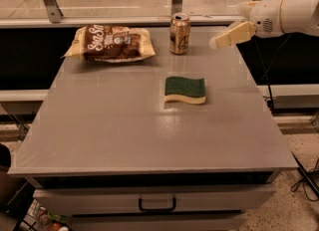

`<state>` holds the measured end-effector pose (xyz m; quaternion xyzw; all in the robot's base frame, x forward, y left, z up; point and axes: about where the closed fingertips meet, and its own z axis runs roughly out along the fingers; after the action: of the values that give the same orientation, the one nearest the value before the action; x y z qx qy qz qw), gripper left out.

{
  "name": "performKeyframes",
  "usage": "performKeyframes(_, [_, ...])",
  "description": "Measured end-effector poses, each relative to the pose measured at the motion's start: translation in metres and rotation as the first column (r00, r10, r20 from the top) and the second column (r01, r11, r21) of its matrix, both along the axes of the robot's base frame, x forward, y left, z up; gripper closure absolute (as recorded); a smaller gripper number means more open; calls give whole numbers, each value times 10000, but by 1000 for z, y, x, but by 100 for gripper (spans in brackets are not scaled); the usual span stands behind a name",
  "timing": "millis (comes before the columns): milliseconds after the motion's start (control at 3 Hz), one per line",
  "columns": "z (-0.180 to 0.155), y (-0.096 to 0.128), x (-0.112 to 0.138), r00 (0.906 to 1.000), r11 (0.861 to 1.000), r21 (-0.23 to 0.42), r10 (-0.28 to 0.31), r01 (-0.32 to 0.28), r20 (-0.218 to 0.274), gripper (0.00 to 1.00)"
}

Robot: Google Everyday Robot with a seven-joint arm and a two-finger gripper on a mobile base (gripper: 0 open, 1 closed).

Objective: Knock orange can over

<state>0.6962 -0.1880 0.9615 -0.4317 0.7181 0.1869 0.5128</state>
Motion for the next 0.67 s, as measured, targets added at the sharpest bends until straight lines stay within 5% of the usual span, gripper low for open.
performKeyframes(667, [-29, 44, 16, 9984, 9929, 1052, 561, -556, -16, 0])
